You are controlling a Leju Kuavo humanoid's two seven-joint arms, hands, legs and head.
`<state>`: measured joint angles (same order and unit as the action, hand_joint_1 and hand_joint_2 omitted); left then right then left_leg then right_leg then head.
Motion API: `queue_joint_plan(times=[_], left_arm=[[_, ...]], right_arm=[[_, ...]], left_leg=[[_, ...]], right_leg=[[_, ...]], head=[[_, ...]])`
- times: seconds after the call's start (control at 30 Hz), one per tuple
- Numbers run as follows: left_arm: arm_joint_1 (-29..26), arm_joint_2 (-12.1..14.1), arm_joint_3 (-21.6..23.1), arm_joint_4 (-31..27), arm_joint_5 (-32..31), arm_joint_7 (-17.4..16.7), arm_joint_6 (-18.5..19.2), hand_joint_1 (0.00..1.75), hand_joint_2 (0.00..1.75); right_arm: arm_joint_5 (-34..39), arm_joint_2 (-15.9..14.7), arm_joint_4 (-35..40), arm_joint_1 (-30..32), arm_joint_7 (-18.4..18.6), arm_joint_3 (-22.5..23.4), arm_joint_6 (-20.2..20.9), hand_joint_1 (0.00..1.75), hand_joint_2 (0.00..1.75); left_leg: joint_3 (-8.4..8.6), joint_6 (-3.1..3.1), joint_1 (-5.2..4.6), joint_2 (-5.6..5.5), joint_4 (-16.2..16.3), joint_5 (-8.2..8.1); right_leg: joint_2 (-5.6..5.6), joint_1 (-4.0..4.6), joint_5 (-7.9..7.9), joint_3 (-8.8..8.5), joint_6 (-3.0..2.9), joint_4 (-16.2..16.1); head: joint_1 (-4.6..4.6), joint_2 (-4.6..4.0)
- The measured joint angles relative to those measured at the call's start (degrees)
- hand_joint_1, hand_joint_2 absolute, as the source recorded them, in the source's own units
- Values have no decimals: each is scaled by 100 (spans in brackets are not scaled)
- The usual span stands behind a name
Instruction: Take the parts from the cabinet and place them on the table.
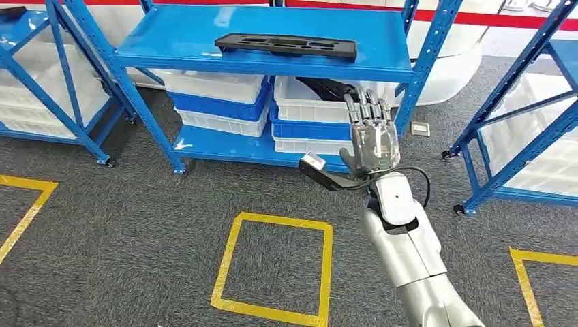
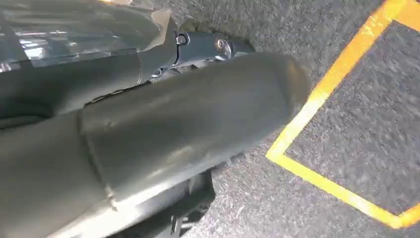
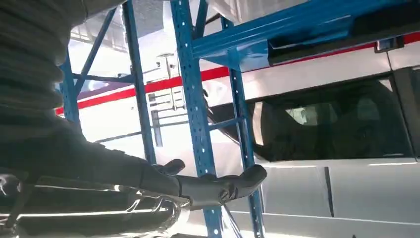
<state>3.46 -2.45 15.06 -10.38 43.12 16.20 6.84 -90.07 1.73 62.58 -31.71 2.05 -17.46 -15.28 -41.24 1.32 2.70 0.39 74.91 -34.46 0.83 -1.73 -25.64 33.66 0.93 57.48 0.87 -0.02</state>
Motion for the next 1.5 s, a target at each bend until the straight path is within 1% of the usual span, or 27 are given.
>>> queue_joint_plan(times=[0.07,0.13,0.17,0.2,0.3,0.33,0.37,0.43,0.5,0.53,0.57,0.63,0.67,0.7,0.8,0.87,0.9,0.97,1.03,1.1,1.17,1.2,1.33,1.37,1.4,1.43,1.5], left_arm=[[-9,0,0,2,-2,-7,0,0,0],[-4,0,0,0,-2,-9,0,0,0],[-2,2,0,2,-2,-9,0,0,0],[5,4,0,4,-2,-11,-2,0,0],[10,-4,0,4,-2,-22,-28,0,0],[16,-4,-2,4,-2,-22,-35,0,0],[17,-7,-2,4,-2,-20,-37,0,0],[19,-7,-4,4,2,-20,-44,0,0],[14,-17,-4,7,11,-20,-46,0,0],[7,-24,-4,7,11,-20,-48,0,0],[4,-28,-4,7,11,-20,-50,0,0],[5,-33,-4,7,9,-20,-50,0,0],[7,-37,-4,7,11,-20,-50,0,0],[8,-42,-4,7,11,-17,-50,0,0],[-13,-48,-4,7,17,-17,-50,0,0],[-15,-35,-4,7,26,-15,-50,0,0],[-16,-39,-4,7,31,-11,-50,0,0],[-18,-39,-4,7,35,-11,-50,0,0],[-35,-42,-4,7,35,-11,-50,0,0],[-43,-37,-4,7,35,-11,-50,0,0],[-39,-31,-4,7,35,-9,-50,0,0],[-36,-46,-4,7,35,-9,-48,0,0],[-34,-42,-4,7,15,-11,-48,0,0],[-30,-39,-4,7,9,-17,-48,0,0],[-28,-44,-4,7,9,-17,-48,0,0],[-25,-39,-7,7,9,-20,-48,0,0],[-25,-42,-4,7,7,-35,-44,0,0]], right_arm=[[2,-2,2,4,0,0,4,0,175],[0,0,20,-2,0,0,4,0,175],[0,0,24,-2,0,0,4,0,175],[2,-2,26,-12,0,0,4,0,175],[0,-7,37,25,2,-2,-2,0,175],[0,-7,50,21,4,-2,-2,0,175],[2,-9,55,18,4,-2,-4,0,175],[2,-9,57,19,4,-2,-4,0,175],[0,-9,57,63,4,-2,-4,0,175],[2,-9,57,78,4,-4,-4,0,175],[0,-15,57,80,4,-4,-4,0,175],[2,-17,61,72,4,-4,-4,0,175],[2,-15,66,66,4,-4,-4,0,175],[2,-13,66,57,4,-4,-4,0,175],[0,-11,66,58,4,-7,-4,0,175],[0,0,68,42,4,-7,-4,0,175],[2,9,68,29,4,-7,-4,0,175],[0,33,68,35,4,-7,-4,0,175],[0,33,66,54,2,-7,-4,0,175],[0,33,66,50,2,-7,-4,0,175],[0,33,66,41,2,-7,-4,0,175],[0,33,66,32,2,-7,-2,0,175],[0,28,66,23,2,-4,-4,0,175],[0,22,68,20,2,-2,-4,0,175],[0,20,68,15,2,0,-4,0,175],[0,17,68,16,2,0,-4,0,175],[0,2,66,67,4,0,-4,0,175]], left_leg=[[26,-62,-15,0,-226,299],[475,-154,-47,-21,-1218,879],[632,-183,-58,-73,-1580,957],[674,-170,-104,-84,-1656,904],[648,-192,-158,-79,-1666,888],[691,-260,-134,-67,-1752,941],[712,-298,-147,-55,-1782,957],[716,-353,-173,-47,-1786,955],[713,-373,-195,-41,-1783,951],[716,-375,-210,-44,-1782,950],[721,-377,-218,-51,-1778,948],[743,-369,-226,-60,-1773,942],[749,-356,-229,-62,-1766,933],[735,-323,-287,-62,-1736,909],[735,-292,-265,-56,-1753,912],[705,-229,-241,-63,-1669,826],[601,-183,-238,-59,-1410,634],[170,-101,-185,-57,-510,188],[-153,-52,-140,-54,79,52],[21,-23,-101,-53,-385,432],[562,8,-61,-53,-1473,971],[708,34,-84,-85,-1722,923],[678,-188,-193,-99,-1727,935],[726,-283,-148,-88,-1817,990],[740,-319,-190,-82,-1837,997],[739,-393,-208,-73,-1835,998],[737,-426,-247,-64,-1835,989]], right_leg=[[19,25,-7,-20,-9,0],[41,32,-22,-64,-23,-1],[45,30,-26,-66,-26,-5],[52,96,-36,-33,-3,6],[50,72,1,-19,65,-61],[43,106,-24,-7,128,-48],[-9,78,-105,52,119,81],[-23,81,-491,416,30,864],[-23,89,-785,842,23,1741],[-23,98,-773,894,60,1837],[-23,98,-654,793,100,1628],[-34,102,-247,281,166,610],[-62,105,-83,25,157,109],[-76,158,-48,-73,99,-53],[-62,160,-26,-53,38,-60],[-51,53,13,-101,-30,-112],[-56,39,8,-106,-80,-112],[-55,36,10,-101,-100,-111],[-54,29,8,-100,-98,-109],[-35,-2,3,-108,-91,-107],[-15,-43,-22,-141,-40,-107],[-7,2,-37,-138,2,-105],[0,5,-6,-132,190,-171],[-17,7,-61,-75,225,-119],[-35,10,-174,-13,185,71],[-40,10,-379,173,117,481],[-39,25,-740,664,55,1465]], head=[[0,0],[7,0],[7,0],[-2,0],[2,0],[-2,0],[-2,0],[-26,0],[-31,0],[-26,0],[-28,0],[-28,0],[-35,0],[-28,0],[-22,0],[-28,0],[18,0],[28,0],[35,0],[40,0],[48,0],[52,0],[57,0],[37,0],[33,0],[28,0],[22,0]])
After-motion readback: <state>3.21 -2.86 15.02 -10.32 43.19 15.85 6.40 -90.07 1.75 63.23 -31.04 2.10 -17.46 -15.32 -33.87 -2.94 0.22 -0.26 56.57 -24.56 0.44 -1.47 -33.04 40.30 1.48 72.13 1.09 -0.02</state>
